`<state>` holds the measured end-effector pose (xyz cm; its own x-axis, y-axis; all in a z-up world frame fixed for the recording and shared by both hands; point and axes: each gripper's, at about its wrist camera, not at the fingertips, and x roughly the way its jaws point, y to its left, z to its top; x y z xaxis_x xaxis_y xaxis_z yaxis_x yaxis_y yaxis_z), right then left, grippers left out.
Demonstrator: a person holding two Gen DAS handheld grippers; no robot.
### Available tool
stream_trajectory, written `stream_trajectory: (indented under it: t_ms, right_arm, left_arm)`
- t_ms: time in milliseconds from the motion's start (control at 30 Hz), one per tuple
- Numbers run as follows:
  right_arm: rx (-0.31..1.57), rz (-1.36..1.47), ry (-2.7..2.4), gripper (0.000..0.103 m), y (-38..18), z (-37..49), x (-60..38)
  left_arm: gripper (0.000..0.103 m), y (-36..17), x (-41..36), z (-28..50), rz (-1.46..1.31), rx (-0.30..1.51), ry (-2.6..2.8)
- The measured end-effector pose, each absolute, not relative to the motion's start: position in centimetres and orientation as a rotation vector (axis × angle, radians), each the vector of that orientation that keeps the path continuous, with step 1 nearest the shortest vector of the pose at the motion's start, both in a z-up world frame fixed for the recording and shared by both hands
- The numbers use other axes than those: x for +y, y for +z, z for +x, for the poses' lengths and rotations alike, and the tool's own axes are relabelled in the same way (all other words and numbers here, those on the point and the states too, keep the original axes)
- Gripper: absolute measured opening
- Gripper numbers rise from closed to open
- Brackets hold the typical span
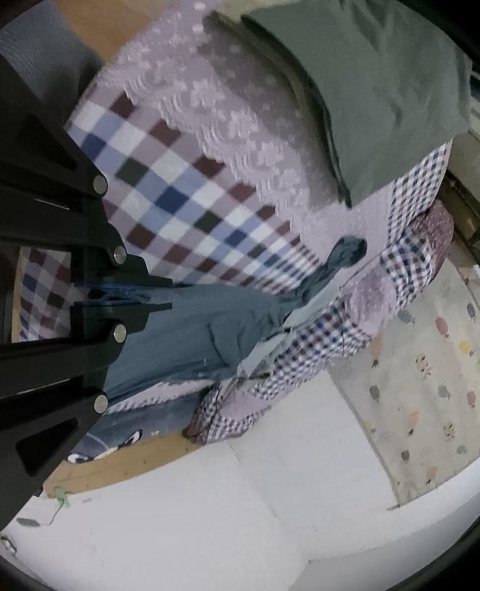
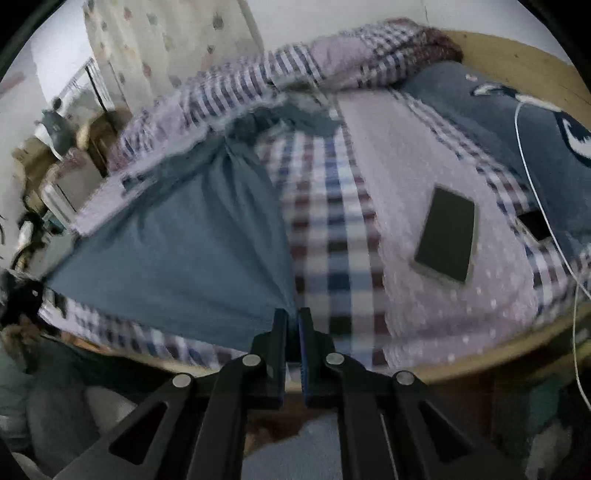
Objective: Fold clothes
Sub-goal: 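Release the shirt with both grippers and smooth it flat on the bed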
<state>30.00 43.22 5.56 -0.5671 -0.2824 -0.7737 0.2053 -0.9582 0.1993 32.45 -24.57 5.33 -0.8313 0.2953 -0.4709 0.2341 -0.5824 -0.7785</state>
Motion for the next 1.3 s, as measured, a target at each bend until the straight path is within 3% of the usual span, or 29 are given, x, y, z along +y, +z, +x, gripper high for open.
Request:
stream_trajectory:
  t_ms: [200,267,300,333,367,400,467,567,833,1100,1300]
  right_arm:
    - [0.039,1.476,-2.559,0.007,2.9,29.2,40.9]
    - [0.056,1.491,-2.613,0.011,3.2,29.0,41.3]
    - [0.055,1.489,-2.636,0.02,3.4,28.9,41.5]
    - [0.048,1.479,-2.656,0.03,3.6,28.8,41.8]
    - [0.032,1.458,-2.669,0.034,3.9,28.6,41.9]
    - [0.016,1.436,-2.681,0.037,4.1,28.4,42.0]
    - [-0.017,1.392,-2.706,0.042,4.6,28.0,42.2]
    - [-0.064,1.325,-2.736,0.044,5.2,27.4,42.3]
    - [-0.126,1.115,-2.664,0.057,6.1,24.1,37.3]
    - [-0.127,1.059,-2.609,0.058,4.9,17.5,34.0]
    - [-0.304,1.01,-2.596,0.059,4.9,10.5,35.8]
  left_arm:
    - [0.003,4.7,-24.1,33.1,-1.108,-1.366,2.703]
    - [0.004,4.5,-23.9,33.3,-1.188,-1.335,2.735]
    - [0.006,4.5,-23.9,33.5,-1.215,-1.333,2.753]
    - [0.013,4.4,-24.2,34.0,-1.222,-1.348,2.764]
    - [0.028,4.4,-24.4,34.5,-1.206,-1.373,2.762]
    - [0.037,4.5,-24.7,35.0,-1.179,-1.403,2.756]
    - [0.068,4.8,-25.2,35.6,-1.088,-1.46,2.744]
    - [0.082,5.4,-25.7,35.9,-0.966,-1.499,2.733]
    - [0.085,6.3,-24.3,31.5,-0.929,-1.408,2.7]
    - [0.086,8.8,-19.9,23.1,-0.868,-1.217,2.684]
    - [0.087,10.5,-14.5,14.7,-0.772,-1.038,2.644]
